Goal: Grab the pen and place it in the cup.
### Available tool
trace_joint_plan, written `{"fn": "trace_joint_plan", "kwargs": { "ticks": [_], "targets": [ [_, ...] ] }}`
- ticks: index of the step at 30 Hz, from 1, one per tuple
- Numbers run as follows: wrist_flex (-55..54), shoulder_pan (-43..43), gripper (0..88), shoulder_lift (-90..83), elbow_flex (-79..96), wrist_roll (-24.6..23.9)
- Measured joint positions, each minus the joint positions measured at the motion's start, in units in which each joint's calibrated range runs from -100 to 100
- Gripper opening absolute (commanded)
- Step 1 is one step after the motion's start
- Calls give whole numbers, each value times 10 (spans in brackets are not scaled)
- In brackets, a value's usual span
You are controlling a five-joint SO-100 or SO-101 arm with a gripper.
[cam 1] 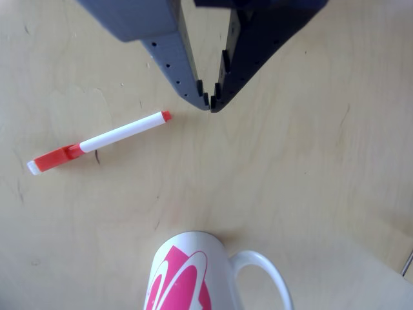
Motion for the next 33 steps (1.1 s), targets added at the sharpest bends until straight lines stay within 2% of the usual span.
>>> {"fn": "trace_joint_plan", "kwargs": {
  "ticks": [21,23,27,29,33],
  "targets": [
    [0,0,35,0,0,0],
    [0,0,86,0,0,0],
    [0,0,323,0,0,0],
    [0,1,409,0,0,-2],
    [-9,1,438,0,0,-2]
  ]
}}
